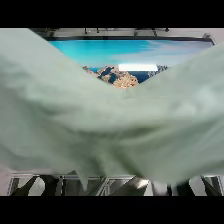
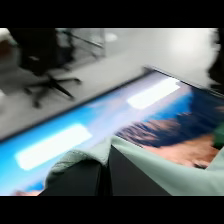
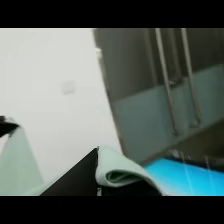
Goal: Fold the shirts.
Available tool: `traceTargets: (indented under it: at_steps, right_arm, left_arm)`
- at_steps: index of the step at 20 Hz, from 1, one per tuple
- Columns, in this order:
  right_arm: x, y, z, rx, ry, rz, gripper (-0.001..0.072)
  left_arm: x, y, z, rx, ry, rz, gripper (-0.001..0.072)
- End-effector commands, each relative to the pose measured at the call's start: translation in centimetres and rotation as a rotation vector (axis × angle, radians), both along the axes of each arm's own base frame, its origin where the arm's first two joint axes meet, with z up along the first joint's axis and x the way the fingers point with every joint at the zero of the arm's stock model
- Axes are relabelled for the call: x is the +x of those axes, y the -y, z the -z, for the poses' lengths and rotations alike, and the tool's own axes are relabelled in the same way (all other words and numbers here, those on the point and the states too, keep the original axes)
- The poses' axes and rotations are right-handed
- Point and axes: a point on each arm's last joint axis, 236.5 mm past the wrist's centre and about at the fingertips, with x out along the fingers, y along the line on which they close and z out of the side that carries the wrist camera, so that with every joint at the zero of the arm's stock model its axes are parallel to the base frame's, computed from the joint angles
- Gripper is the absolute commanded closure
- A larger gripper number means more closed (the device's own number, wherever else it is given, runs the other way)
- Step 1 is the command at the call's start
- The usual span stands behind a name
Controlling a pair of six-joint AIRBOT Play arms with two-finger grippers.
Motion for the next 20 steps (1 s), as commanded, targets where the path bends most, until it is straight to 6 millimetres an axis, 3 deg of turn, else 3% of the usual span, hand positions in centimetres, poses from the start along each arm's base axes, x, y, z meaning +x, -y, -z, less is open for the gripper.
traceTargets:
  at_steps: [1, 4, 6, 9, 12, 13, 15, 17, 20]
  right_arm:
    - [9.4, 3.0, 9.6, -0.154, -0.33, 0.237, 0.0691]
    - [15.0, 2.9, 19.6, -0.201, -0.572, 0.214, 0.0691]
    - [18.1, 3.4, 26.6, -0.157, -0.738, 0.189, 0.0692]
    - [21.3, 4.6, 36.9, -0.099, -0.951, 0.145, 0.0691]
    - [23.3, 5.0, 45.4, -0.04, -1.091, 0.112, 0.0691]
    - [24.1, 4.9, 47.2, -0.003, -1.095, 0.099, 0.0692]
    - [25.7, 5.1, 48.8, 0.091, -1.055, 0.09, 0.0691]
    - [26.9, 5.5, 49.3, 0.168, -1.016, 0.096, 0.0692]
    - [26.8, 5.7, 50.1, 0.168, -1.017, 0.091, 0.0692]
  left_arm:
    - [6.1, -0.3, 8.6, -0.079, -0.379, 0.167, 0.0685]
    - [13.4, -1.6, 20.1, -0.109, -0.697, 0.133, 0.0684]
    - [17.1, -2.7, 28.0, -0.119, -0.855, 0.101, 0.0684]
    - [21.1, -4.0, 38.2, -0.21, -1.045, 0.036, 0.0683]
    - [23.8, -4.8, 45.8, -0.275, -1.166, -0.018, 0.0684]
    - [24.3, -4.9, 47.7, -0.283, -1.198, -0.015, 0.0683]
    - [25.4, -4.6, 49.9, -0.29, -1.243, -0.001, 0.0683]
    - [26.5, -4.2, 50.8, -0.293, -1.265, 0.008, 0.0683]
    - [28.4, -4.6, 51.0, -0.304, -1.259, -0.011, 0.0684]
